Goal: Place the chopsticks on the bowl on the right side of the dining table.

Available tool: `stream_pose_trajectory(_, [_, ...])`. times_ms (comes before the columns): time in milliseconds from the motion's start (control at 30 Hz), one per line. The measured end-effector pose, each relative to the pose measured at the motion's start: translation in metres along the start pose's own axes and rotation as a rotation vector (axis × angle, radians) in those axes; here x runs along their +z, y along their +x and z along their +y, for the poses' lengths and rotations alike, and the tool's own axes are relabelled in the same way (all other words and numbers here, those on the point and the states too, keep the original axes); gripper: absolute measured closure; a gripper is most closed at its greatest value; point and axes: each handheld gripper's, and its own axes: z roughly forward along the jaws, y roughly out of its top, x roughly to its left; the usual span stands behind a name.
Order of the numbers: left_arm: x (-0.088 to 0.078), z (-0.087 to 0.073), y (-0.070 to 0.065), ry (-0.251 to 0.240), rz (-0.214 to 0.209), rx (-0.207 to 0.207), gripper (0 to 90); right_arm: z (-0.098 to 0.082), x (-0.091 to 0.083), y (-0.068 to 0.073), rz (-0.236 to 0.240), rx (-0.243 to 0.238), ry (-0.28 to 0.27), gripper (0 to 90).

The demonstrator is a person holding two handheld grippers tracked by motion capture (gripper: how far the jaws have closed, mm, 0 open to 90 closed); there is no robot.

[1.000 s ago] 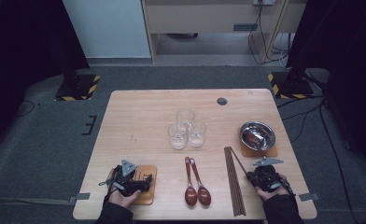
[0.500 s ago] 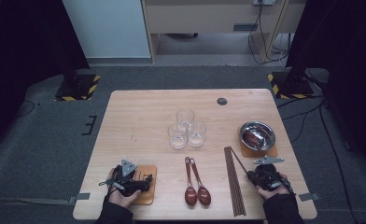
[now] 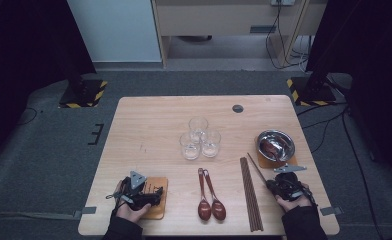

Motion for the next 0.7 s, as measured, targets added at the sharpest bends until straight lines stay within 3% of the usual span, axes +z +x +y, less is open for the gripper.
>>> stream_pose_trajectory(433, [0.0, 0.0, 0.0, 0.0, 0.0, 0.0, 0.7, 0.004, -0.003, -0.004, 0.008, 0.008, -0.024, 85.4])
stream_pose_trajectory(700, [0.0, 0.0, 0.0, 0.0, 0.0, 0.0, 0.7, 0.005, 0.008, -0.002, -0.012, -0.007, 0.005, 85.3])
